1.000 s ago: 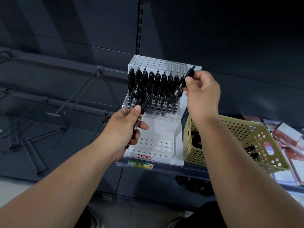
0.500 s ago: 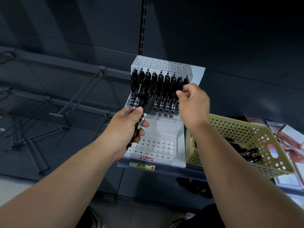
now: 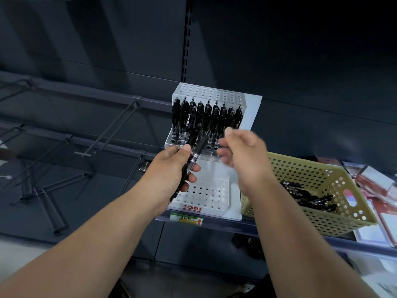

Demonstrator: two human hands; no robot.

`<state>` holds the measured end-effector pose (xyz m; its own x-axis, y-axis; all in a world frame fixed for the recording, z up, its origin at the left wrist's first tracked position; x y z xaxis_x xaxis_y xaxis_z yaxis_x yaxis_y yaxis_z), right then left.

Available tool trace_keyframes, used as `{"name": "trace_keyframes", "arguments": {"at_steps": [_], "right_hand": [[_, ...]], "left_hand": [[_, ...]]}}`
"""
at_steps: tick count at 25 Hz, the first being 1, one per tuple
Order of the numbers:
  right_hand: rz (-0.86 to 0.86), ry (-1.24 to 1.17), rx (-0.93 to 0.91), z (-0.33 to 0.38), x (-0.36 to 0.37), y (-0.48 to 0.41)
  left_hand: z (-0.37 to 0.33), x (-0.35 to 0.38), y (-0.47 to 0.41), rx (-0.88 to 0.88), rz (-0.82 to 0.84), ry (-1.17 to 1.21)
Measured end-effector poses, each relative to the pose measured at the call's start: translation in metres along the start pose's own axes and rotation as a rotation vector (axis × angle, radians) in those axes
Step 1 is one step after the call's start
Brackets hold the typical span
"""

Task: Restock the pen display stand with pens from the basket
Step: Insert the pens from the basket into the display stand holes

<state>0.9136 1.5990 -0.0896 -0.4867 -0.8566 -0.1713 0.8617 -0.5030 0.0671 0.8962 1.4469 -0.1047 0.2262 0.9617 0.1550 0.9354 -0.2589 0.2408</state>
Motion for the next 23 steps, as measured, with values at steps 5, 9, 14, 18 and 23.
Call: {"name": "trace_keyframes", "arguments": {"at_steps": [5,9,14,18,23], "right_hand": [[0.324,-0.258,0.155,-0.008,0.013,0.034],[0.22,-0.414,0.149,-0.008,0.004,0.034],[0.035,-0.584,0.128,-0.004,-0.008,0.037],[0.037,-0.644,0.159,-0.009,-0.01,0.037],[-0.122,-0.451,0.2,-0.017,-0.011,0.037]], "left_hand": [[-0.002,0.008,0.012,0.035,0.031,-0.079],[-0.002,0.008,0.018,-0.022,0.011,-0.035],[0.004,0.008,0.018,-0.015,-0.011,-0.06],[0.004,0.011,0.017,0.004,-0.034,-0.069],[0.001,0.011,0.012,0.036,-0.097,-0.124]]}}
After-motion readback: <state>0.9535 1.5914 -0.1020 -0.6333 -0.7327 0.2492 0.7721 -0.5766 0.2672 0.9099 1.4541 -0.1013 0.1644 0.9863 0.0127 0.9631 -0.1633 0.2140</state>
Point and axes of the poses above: each hand's wrist, its own y-axis away from the middle knuckle, its own x-axis out of the palm, z = x × y, the point moved 1 cm from there along -y, towards the middle knuckle, and after that the axes turned 1 degree about y, right-handed, at the moved point
